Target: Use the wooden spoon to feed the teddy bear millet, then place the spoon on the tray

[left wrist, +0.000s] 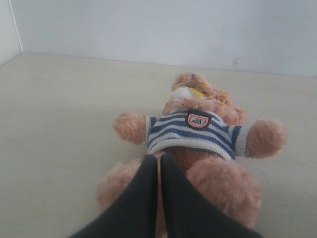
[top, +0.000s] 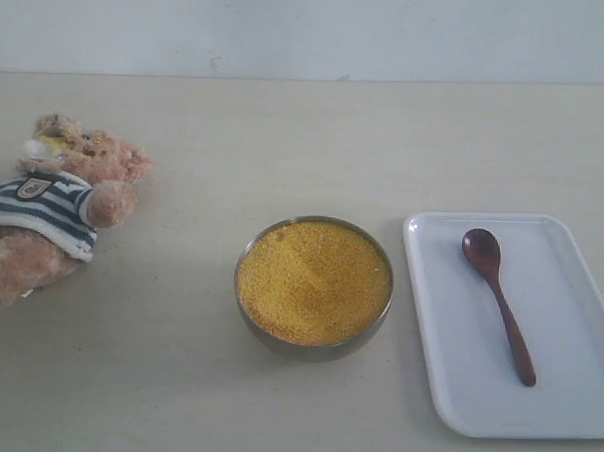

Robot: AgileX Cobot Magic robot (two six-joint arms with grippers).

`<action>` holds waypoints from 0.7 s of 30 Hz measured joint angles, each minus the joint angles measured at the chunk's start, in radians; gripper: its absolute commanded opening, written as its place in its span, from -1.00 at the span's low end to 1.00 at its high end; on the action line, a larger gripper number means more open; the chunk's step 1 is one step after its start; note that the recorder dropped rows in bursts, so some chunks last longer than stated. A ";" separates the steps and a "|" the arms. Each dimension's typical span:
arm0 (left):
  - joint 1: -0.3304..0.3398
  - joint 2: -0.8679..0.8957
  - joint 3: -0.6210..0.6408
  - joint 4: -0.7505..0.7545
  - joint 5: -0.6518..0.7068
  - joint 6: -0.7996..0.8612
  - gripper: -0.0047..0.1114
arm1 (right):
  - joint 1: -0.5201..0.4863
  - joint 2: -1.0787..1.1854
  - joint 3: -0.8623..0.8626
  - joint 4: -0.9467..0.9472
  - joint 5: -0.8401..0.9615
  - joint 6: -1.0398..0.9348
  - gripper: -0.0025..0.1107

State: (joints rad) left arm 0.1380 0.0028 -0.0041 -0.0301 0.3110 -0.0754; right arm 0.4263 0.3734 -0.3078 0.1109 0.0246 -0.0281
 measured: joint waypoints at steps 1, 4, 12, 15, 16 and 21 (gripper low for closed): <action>0.000 0.000 0.000 0.000 0.000 0.000 -0.85 | -0.010 -0.002 0.000 -0.005 0.016 -0.015 -0.93; 0.000 0.000 0.000 0.000 0.000 0.002 -0.85 | -0.070 -0.028 0.000 -0.009 0.118 -0.032 -0.93; 0.000 0.000 0.000 0.000 0.000 0.002 -0.85 | -0.200 -0.207 0.033 -0.087 0.346 -0.050 -0.93; 0.000 0.000 0.000 0.000 0.000 0.002 -0.85 | -0.227 -0.277 0.113 -0.089 0.325 -0.050 -0.93; 0.000 0.000 0.000 0.000 0.000 0.002 -0.85 | -0.237 -0.297 0.148 -0.084 0.307 -0.050 -0.93; 0.000 0.000 0.000 0.000 0.000 0.002 -0.85 | -0.248 -0.363 0.294 -0.056 0.227 -0.050 -0.93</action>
State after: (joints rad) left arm 0.1380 0.0028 -0.0041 -0.0301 0.3110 -0.0738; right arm 0.1787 0.0107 -0.0142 0.0546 0.2515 -0.0785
